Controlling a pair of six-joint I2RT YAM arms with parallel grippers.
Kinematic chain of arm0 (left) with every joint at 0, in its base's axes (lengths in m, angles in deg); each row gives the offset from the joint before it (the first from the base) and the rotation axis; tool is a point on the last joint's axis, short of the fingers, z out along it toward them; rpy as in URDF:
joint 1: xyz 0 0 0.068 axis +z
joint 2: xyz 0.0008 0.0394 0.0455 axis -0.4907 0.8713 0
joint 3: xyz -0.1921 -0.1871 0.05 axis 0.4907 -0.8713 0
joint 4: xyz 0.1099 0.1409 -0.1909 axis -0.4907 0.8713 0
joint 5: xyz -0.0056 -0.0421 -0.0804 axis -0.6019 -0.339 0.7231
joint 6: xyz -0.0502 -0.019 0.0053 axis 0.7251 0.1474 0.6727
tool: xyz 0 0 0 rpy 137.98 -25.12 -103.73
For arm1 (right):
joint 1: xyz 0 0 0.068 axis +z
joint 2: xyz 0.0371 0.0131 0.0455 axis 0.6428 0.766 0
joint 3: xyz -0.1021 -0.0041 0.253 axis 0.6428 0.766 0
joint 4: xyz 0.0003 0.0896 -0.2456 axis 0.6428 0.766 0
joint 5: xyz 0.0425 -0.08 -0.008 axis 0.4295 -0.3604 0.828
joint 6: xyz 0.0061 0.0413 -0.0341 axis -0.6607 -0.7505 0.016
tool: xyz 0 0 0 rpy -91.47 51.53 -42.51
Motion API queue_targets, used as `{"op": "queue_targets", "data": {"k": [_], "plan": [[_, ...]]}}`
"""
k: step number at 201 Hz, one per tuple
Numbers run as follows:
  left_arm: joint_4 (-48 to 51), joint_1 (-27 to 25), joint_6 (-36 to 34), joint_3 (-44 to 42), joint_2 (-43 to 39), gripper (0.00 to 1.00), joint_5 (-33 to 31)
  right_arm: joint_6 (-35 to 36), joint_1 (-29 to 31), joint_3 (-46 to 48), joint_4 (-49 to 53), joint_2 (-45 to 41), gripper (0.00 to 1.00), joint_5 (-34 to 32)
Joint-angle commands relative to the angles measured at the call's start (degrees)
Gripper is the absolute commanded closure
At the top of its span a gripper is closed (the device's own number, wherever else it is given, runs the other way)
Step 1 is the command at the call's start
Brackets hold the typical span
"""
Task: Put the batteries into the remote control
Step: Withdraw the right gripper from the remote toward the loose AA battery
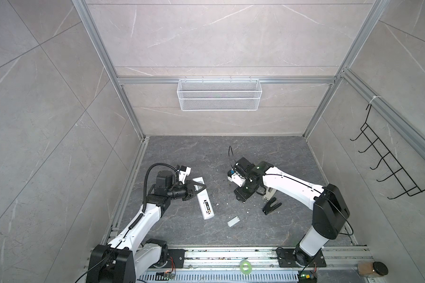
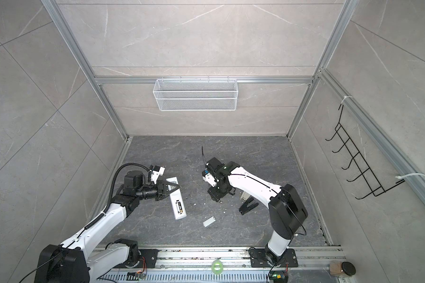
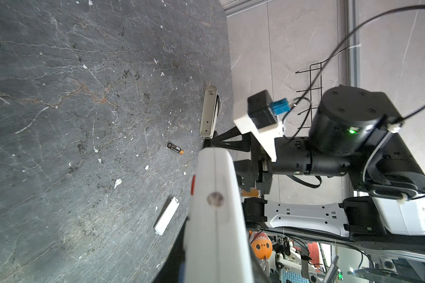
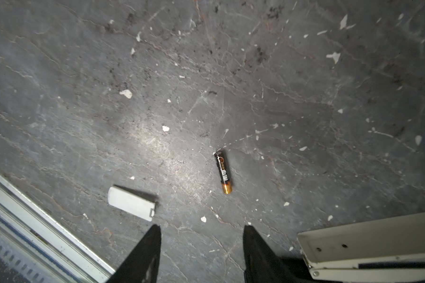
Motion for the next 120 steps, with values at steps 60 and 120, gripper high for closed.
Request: {"op": "queue_targets", "data": {"k": [60, 120], "plan": [[-8.15, 0.02, 3.65, -2.26, 0.8, 1.0, 1.8, 0.6, -2.08, 0.41, 0.26, 7.12, 0.44, 3.05], [-8.23, 0.05, 4.34, -2.69, 0.45, 1.0, 1.66, 0.31, -2.36, 0.0, 1.72, 9.93, 0.49, 2.21]]}}
